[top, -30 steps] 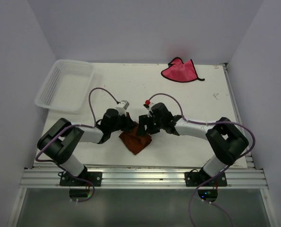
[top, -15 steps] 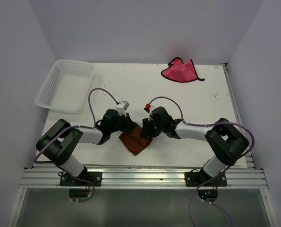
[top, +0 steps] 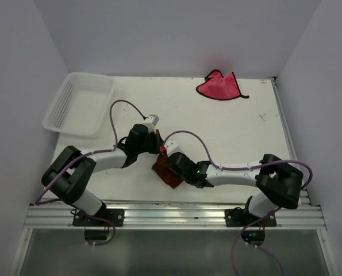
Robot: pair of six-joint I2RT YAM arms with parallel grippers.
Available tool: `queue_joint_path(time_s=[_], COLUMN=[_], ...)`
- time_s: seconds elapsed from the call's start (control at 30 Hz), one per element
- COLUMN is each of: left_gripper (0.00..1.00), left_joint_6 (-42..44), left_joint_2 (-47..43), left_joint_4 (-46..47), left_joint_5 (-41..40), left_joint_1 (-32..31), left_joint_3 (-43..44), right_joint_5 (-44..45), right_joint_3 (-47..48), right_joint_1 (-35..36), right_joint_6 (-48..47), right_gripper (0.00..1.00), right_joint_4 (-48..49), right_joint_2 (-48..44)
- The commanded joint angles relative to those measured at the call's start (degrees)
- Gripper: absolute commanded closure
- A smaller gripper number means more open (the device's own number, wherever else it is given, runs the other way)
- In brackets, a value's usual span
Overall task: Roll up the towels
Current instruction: Roll the towel
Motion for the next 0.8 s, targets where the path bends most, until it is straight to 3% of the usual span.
queue_joint_path(time_s=[0.0,0.4,0.77], left_gripper=[1.00,1.00,1.00], left_joint_6=[-2.5,-3.7,-6.3], left_joint_2=[-2.1,-8.9,-14.4], left_joint_4=[-2.7,-3.3,-1.1], left_joint_5=[-1.4,0.3,3.4], left_joint_1=[0.2,-0.2,-1.4], left_joint_3=[2.2,-2.0,-8.8], right_joint_5=[15.5,40.0,41.5], right_joint_3=[2.9,14.1,18.5], right_joint_1=[4.5,17.7,20.4], right_joint_6=[-5.5,-7.6,-7.4], right_gripper=[0.65,0.62,0.56], right_joint_4=[-3.1,-10.1,-13.6], right_joint_2=[3.4,21.5,27.0])
